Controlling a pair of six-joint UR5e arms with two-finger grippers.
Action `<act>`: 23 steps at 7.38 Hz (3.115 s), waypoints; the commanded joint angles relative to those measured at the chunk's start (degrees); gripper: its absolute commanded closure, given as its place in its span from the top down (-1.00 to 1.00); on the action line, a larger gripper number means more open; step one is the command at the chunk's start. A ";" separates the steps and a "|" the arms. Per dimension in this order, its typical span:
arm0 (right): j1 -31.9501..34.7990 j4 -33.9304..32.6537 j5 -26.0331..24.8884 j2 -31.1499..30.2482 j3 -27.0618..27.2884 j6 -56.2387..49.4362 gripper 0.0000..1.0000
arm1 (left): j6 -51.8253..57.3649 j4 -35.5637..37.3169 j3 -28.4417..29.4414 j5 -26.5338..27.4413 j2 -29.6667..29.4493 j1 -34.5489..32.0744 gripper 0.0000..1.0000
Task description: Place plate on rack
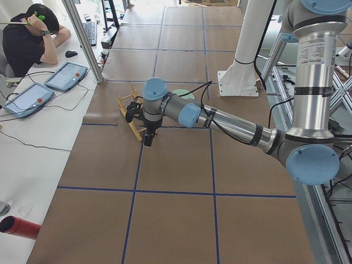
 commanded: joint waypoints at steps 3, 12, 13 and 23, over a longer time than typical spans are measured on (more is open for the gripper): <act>0.05 0.00 0.00 0.00 -0.03 0.00 1.00 | -34.37 2.06 -0.32 5.82 -18.28 18.19 1.00; 0.05 0.00 0.00 0.00 0.05 0.00 1.00 | -56.94 11.04 24.91 25.06 -43.20 44.67 0.84; 0.05 0.00 0.00 0.00 0.05 0.00 1.00 | -57.12 11.04 25.17 25.34 -43.20 45.73 0.77; 0.05 0.00 0.00 0.00 0.05 0.00 1.00 | -58.70 10.95 25.26 25.43 -42.76 47.85 -0.72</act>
